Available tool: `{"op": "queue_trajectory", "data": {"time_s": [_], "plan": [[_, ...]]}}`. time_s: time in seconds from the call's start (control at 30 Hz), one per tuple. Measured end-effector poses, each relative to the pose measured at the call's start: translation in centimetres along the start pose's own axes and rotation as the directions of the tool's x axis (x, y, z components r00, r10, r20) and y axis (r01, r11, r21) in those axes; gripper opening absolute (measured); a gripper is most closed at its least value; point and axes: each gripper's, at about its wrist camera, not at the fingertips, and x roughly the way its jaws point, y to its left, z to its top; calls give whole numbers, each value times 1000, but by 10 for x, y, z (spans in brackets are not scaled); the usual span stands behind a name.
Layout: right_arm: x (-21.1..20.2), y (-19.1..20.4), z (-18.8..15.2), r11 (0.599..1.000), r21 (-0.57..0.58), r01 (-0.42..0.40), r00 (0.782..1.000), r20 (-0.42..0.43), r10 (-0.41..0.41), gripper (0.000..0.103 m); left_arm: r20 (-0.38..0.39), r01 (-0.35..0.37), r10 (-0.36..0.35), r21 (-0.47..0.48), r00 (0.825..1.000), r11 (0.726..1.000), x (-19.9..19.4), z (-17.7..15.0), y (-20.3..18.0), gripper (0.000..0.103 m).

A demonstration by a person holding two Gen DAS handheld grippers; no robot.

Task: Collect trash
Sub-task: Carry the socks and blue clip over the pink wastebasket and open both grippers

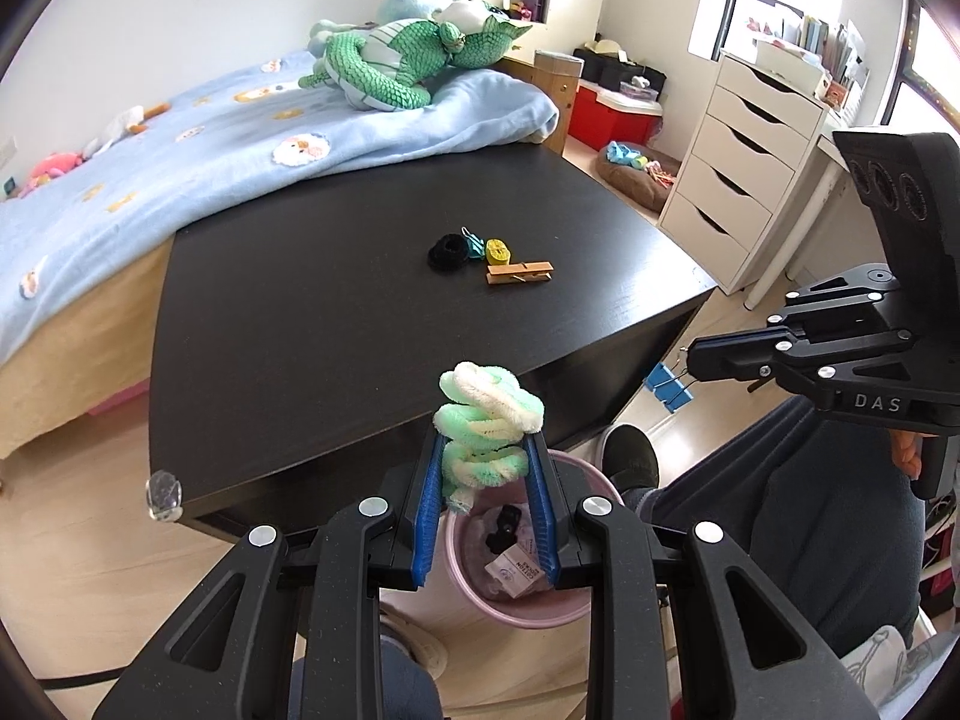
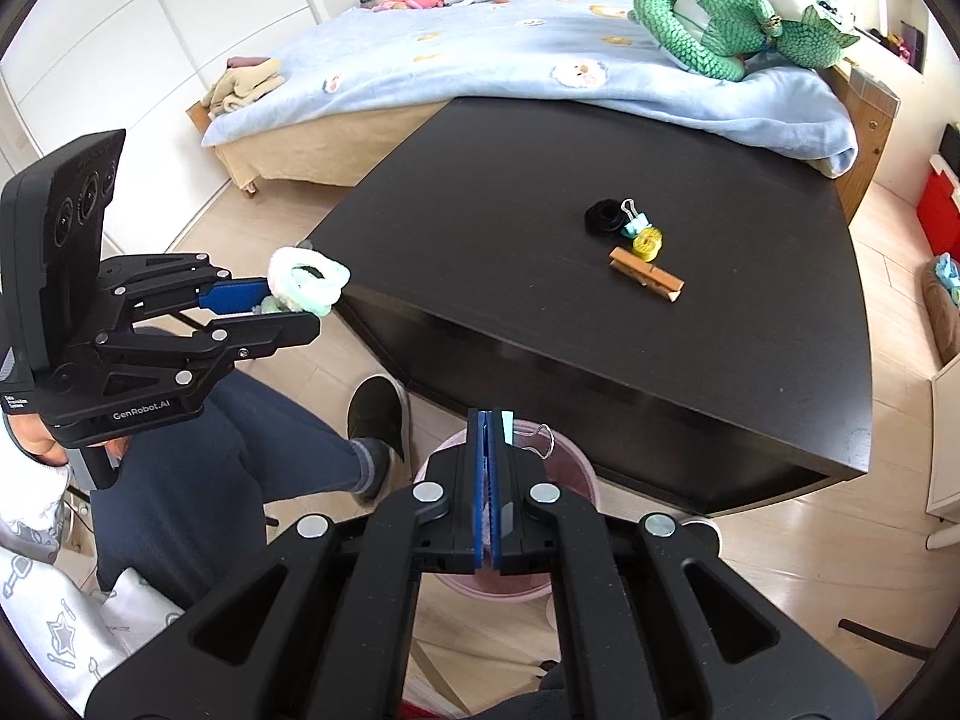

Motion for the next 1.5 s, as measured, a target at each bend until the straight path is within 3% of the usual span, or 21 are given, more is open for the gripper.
{"op": "queue_trajectory", "data": {"time_s": [0.6, 0.67, 0.7, 0.73, 0.83, 1.07, 1.5], "plan": [[10, 12, -5, 998, -21, -57, 998, -26, 57, 3, 26, 15, -15, 8, 1000, 1000, -17, -4, -2, 26], [13, 12, -5, 999, -24, -21, 999, -32, 20, 23, 25, 17, -17, 8, 1000, 1000, -17, -4, -2, 26], [13, 11, -5, 1000, -16, -19, 999, -31, 18, 54, 24, 16, -17, 9, 1000, 1000, -18, -4, -2, 26], [13, 10, -5, 1000, -10, -23, 999, -27, 23, 74, 23, 17, -17, 9, 1000, 1000, -18, -4, -2, 26], [10, 6, -5, 1000, 4, 11, 1000, -11, -11, 89, 17, 21, -21, 12, 1000, 1000, -17, -3, -3, 26], [-3, -3, -2, 995, 37, 96, 995, 28, -97, 96, -4, 42, -42, 27, 999, 999, -11, -4, -9, 26], [-23, -16, -7, 990, 81, 118, 990, 68, -124, 97, -1, 70, -70, 44, 998, 997, -11, -4, -17, 26]]}}
